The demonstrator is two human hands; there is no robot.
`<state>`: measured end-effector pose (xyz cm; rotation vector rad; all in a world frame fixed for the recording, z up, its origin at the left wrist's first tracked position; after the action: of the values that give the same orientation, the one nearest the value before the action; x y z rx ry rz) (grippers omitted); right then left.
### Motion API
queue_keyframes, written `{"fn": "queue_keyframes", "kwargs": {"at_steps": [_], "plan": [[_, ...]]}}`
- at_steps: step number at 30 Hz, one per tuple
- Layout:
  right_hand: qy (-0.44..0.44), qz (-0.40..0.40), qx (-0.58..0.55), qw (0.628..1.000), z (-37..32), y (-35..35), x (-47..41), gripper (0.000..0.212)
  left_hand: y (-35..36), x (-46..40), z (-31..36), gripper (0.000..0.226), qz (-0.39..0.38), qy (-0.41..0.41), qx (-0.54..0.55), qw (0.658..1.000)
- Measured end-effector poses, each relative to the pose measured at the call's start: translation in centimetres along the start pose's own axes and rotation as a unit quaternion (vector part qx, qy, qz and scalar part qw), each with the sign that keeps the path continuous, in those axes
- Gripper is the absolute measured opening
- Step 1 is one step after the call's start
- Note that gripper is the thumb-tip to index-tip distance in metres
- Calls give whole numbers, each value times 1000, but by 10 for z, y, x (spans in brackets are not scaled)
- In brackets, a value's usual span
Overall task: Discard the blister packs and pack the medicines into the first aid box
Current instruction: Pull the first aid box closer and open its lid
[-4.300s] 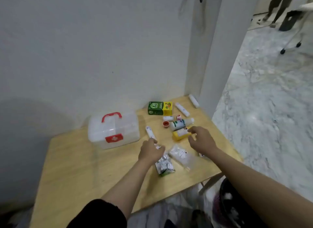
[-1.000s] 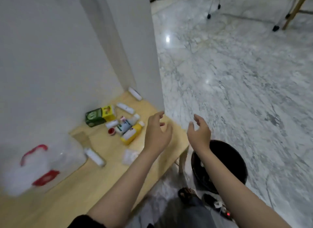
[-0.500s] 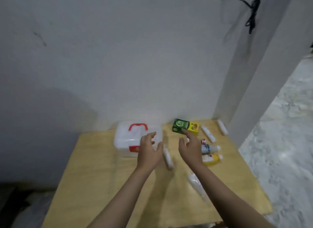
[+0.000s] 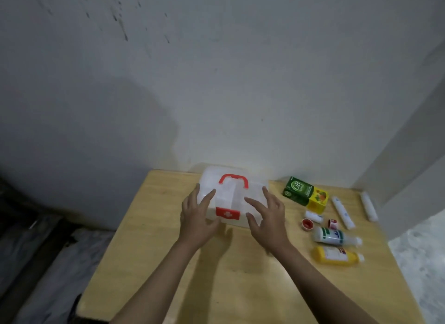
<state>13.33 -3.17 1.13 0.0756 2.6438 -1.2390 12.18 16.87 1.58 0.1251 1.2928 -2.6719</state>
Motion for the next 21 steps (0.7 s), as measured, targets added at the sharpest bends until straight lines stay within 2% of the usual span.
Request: {"fn": "queue_keyframes", "kwargs": {"at_steps": [5, 10, 16, 21], "plan": [[-15, 28, -39, 999, 5, 1, -6, 39, 13, -17, -13, 80, -6, 83, -73, 994], [-49, 59, -58, 995, 11, 5, -5, 37, 23, -18, -23, 89, 63, 166, -94, 980], [-83, 91, -88, 989, 17, 6, 2, 37, 19, -8, -24, 77, 146, 225, -74, 961], [-119, 126, -102, 980, 19, 6, 19, 38, 21, 10, -25, 87, 167, 273, -88, 943]]}}
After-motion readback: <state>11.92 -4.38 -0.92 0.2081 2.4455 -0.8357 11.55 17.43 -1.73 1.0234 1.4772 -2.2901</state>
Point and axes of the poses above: each hand's wrist, its own x-axis away from the middle knuckle, its own y-axis out of the palm, z = x × y, the point moved 7 cm from there along -x, towards the middle knuckle, and after that the axes turned 2 degrees about z, right-handed, at the moved point
